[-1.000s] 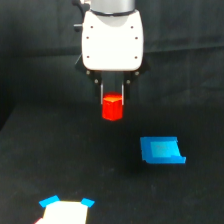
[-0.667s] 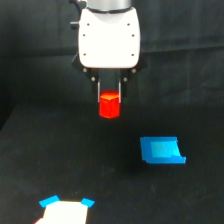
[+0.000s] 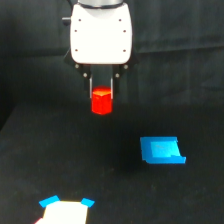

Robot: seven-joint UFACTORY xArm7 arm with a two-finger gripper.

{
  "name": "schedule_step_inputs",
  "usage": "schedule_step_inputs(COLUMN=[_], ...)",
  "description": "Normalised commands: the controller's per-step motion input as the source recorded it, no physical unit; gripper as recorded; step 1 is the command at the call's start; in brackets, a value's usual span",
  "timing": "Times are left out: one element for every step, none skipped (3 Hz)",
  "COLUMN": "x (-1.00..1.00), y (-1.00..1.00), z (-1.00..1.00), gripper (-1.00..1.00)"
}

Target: Pick up the red object from the table

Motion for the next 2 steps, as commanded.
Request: schedule_step_inputs(x=[-0.05,0.69], y=[-1.0,-0.42], z=[0.47,0.12], gripper=[-0.46,-1.0])
